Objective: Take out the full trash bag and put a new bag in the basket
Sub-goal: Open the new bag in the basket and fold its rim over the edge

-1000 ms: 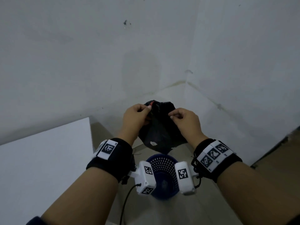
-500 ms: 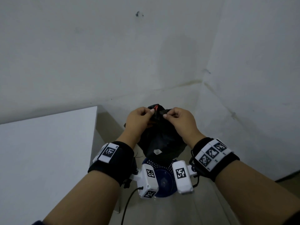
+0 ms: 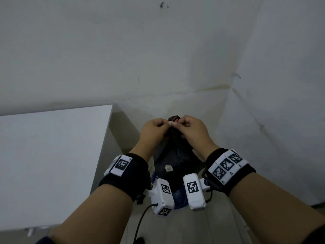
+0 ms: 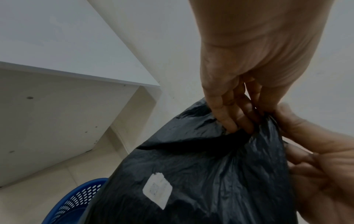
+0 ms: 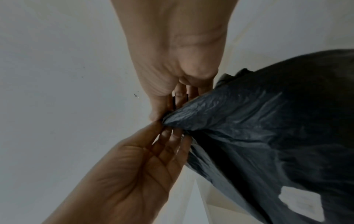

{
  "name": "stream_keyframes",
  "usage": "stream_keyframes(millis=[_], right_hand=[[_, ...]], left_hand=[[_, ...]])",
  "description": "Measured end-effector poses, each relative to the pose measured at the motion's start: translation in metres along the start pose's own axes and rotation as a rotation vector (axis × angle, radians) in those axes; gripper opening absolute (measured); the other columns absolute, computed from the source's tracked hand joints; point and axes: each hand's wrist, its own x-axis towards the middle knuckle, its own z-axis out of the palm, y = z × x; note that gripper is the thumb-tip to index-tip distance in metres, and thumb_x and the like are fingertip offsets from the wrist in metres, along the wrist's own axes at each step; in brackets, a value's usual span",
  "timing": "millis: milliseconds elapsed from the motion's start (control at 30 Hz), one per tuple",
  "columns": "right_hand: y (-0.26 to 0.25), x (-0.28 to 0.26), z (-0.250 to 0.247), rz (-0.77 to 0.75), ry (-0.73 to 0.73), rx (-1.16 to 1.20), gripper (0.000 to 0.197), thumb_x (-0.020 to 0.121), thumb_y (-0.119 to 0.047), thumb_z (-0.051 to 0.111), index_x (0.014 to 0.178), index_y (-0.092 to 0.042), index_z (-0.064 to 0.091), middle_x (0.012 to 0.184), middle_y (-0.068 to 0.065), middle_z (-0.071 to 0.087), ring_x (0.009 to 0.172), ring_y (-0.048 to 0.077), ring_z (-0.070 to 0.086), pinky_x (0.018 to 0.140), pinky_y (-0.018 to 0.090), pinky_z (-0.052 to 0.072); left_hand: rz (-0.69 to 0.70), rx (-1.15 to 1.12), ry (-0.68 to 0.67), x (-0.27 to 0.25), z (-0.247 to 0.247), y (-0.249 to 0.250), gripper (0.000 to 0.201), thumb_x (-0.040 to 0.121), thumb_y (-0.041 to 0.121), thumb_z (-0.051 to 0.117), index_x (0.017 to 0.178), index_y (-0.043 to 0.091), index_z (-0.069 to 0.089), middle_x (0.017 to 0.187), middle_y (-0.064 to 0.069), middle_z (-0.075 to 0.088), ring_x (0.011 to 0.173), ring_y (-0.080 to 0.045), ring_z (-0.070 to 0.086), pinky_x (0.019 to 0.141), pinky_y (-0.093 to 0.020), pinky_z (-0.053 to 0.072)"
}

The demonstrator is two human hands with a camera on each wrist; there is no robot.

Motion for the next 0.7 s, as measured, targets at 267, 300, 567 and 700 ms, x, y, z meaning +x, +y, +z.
stream_keyframes(millis=[267, 300, 567, 700], right_hand=[[0.030, 0.013, -0.027, 0.132, 0.111, 0.020, 0.011, 0.073, -0.011, 0.058, 0.081, -0.017, 0.055, 0.080, 0.013, 0.064, 0.074, 0.029, 0.060, 0.066, 0.043, 0.050], [0.032, 0.014, -0.031, 0.147, 0.116, 0.027, 0.017, 0.073, -0.006, 0.051, 0.087, -0.015, 0.055, 0.084, 0.014, 0.063, 0.076, 0.031, 0.060, 0.066, 0.044, 0.050], [0.051, 0.017, -0.060, 0.130, -0.012, -0.463, 0.061, 0.070, -0.051, 0.071, 0.122, -0.023, 0.054, 0.116, 0.011, 0.056, 0.105, 0.028, 0.057, 0.093, 0.041, 0.050], [0.070, 0.013, -0.081, 0.177, -0.019, -0.752, 0.046, 0.078, -0.028, 0.076, 0.120, -0.015, 0.062, 0.122, 0.018, 0.045, 0.108, 0.034, 0.053, 0.094, 0.029, 0.043]], left_hand=[[-0.139, -0.098, 0.295, 0.021, -0.018, -0.025, 0.017, 0.086, 0.026, 0.052, 0.077, 0.013, 0.048, 0.084, -0.012, 0.056, 0.086, -0.031, 0.062, 0.084, -0.052, 0.056], [-0.143, -0.151, 0.349, 0.022, -0.021, -0.023, 0.004, 0.088, 0.016, 0.049, 0.086, 0.013, 0.048, 0.089, -0.011, 0.055, 0.088, -0.029, 0.059, 0.084, -0.045, 0.055], [0.095, 0.792, -0.022, 0.033, -0.053, -0.030, 0.039, 0.076, 0.032, 0.079, 0.110, 0.016, 0.066, 0.104, -0.011, 0.053, 0.098, -0.027, 0.055, 0.086, -0.030, 0.042], [0.113, 0.687, 0.281, 0.040, -0.068, -0.043, 0.015, 0.089, 0.005, 0.052, 0.103, 0.001, 0.057, 0.105, -0.028, 0.057, 0.095, -0.042, 0.057, 0.074, -0.035, 0.037]])
